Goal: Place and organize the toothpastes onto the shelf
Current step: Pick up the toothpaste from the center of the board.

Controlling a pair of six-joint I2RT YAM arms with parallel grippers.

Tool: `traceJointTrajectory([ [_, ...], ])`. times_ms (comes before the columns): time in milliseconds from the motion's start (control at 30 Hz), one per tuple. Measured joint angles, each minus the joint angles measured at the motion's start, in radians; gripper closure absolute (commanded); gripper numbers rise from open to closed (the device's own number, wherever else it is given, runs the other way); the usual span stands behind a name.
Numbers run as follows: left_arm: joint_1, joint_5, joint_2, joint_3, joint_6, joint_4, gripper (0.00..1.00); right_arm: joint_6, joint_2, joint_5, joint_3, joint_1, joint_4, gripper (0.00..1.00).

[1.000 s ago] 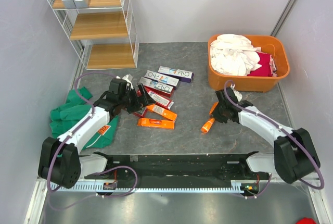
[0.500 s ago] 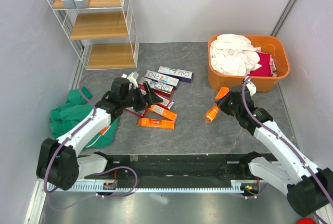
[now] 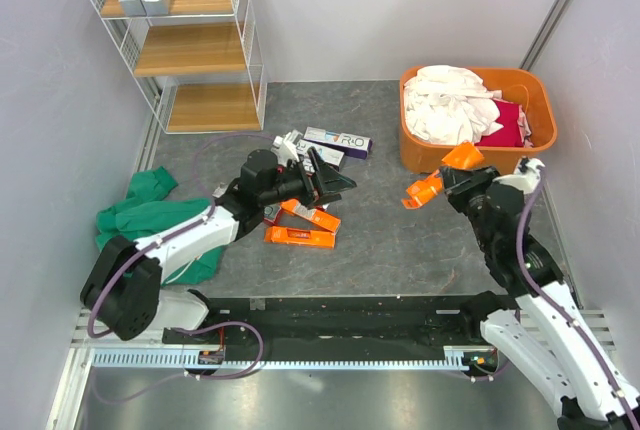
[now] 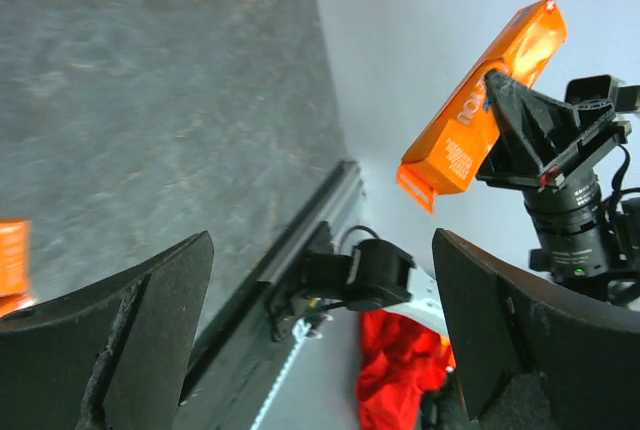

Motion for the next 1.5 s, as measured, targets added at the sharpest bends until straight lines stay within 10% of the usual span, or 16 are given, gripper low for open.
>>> traceJointTrajectory([
  [600,-0.206,0.061,0.378,0.185,-0.389,0.652,0.13,0.145,-0.16,0.097,-0.075,0.0,0.145,0.84],
  [1500,-0.305,0.119,0.584,0.459,-0.505,0.636,0.3,0.126,-0.185,0.164,-0.081,-0.008,0.164,0.81],
])
